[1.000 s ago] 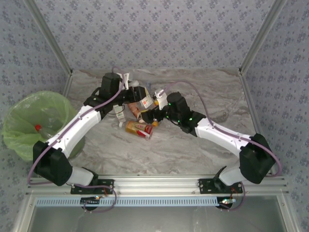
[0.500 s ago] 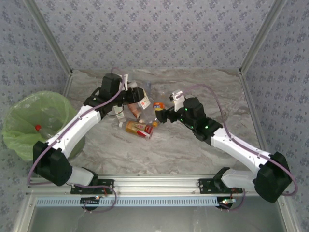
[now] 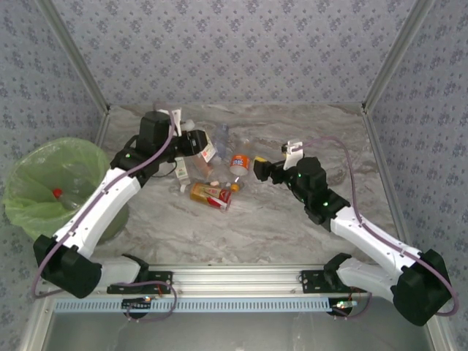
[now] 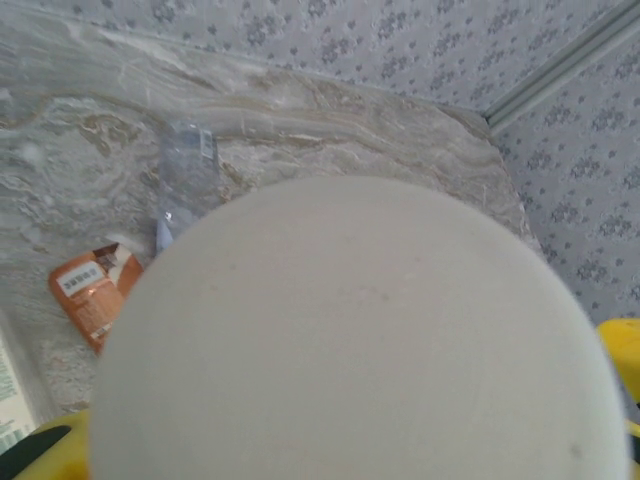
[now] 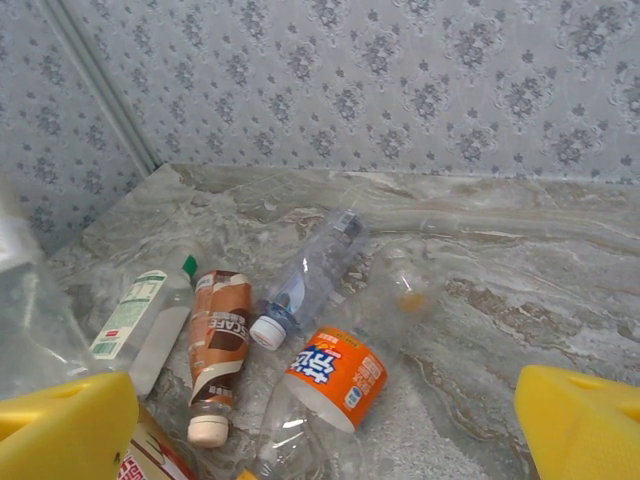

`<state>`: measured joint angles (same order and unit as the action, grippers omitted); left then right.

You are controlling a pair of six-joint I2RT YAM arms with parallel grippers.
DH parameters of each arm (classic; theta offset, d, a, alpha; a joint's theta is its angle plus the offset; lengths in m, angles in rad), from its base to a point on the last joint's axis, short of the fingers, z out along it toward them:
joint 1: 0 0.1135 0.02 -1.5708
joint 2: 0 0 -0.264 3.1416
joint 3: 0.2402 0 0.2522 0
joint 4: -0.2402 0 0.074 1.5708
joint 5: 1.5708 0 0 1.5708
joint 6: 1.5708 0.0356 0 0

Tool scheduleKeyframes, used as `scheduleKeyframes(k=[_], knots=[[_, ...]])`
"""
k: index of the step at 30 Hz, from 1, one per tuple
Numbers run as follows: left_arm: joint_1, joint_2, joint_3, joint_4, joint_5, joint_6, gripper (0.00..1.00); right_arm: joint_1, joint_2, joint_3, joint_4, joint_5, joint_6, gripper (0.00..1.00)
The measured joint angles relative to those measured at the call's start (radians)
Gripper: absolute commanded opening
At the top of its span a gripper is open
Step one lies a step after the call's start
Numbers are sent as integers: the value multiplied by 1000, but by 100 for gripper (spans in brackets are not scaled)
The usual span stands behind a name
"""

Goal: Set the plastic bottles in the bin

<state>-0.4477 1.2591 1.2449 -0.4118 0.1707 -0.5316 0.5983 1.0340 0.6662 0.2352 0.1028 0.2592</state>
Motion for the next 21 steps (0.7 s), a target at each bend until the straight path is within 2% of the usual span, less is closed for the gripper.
scheduleKeyframes(k=[5,11,17,21], knots=[[48,-57,18,-16,0,1,0,-27,0,-4,5,15,35,99],[55,-141,83,-56,-34,54,0,-43,1,-16,16,21,66,99],[55,-210,156,-93,-137,104,0,-47,6,-16,36,32,74,99],[55,-239,187,-132,-249,135,0,-53,16,-16,46,33,74,99]])
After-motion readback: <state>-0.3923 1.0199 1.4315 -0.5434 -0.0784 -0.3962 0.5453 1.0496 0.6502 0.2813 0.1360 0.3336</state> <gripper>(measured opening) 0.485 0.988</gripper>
